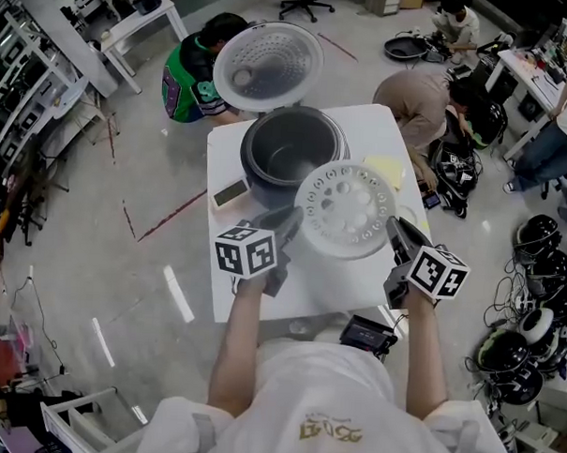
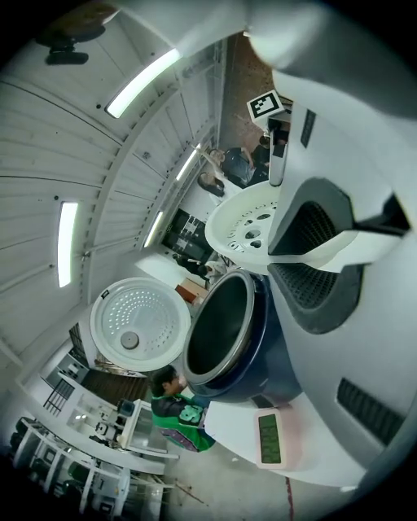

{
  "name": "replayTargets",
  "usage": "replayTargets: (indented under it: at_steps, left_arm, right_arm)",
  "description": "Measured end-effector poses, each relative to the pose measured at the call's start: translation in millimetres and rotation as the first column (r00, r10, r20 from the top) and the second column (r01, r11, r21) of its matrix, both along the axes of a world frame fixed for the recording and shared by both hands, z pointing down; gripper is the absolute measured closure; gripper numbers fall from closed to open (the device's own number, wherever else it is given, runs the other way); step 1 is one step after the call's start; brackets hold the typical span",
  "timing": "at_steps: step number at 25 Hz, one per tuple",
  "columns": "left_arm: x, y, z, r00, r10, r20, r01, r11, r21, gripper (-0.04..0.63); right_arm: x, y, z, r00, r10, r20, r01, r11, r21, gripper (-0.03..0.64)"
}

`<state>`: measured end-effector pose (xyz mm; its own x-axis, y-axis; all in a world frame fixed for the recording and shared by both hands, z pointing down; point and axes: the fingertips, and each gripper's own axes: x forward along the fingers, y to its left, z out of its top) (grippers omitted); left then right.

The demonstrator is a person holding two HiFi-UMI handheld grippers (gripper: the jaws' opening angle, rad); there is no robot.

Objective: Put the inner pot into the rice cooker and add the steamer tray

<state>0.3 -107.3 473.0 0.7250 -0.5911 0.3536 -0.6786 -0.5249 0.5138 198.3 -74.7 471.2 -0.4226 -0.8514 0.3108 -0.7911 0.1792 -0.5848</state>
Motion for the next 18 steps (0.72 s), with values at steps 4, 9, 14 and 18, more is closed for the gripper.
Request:
replayTargets:
  at_steps: [4,9,14,18]
  left_arm:
    - [-5,-7,-14,1.0,-0.02,0.0,0.02,1.0,0.024,0.551]
    - [-19,-18,-31,0.999,-0.053,-0.002,0.054,0.997,0.05,0.551]
    - [-34,-32,-47,0.996,-0.081,-0.029,0.083,0.994,0.07,0.551]
    - [-46,-41,-61,0.992,-0.105,-0.067,0.111,0.99,0.083,0.552]
  right_arm:
    - [-4,-12,-11,1.0,-0.02,0.006,0.02,1.0,0.018,0.569]
    - [-18,-28,-30,0.998,-0.052,0.017,0.051,0.998,0.046,0.569]
    - [-32,-48,-47,0.996,-0.082,0.02,0.08,0.994,0.077,0.568]
    - [-42,-64,-58,0.995,-0.096,0.022,0.093,0.991,0.094,0.569]
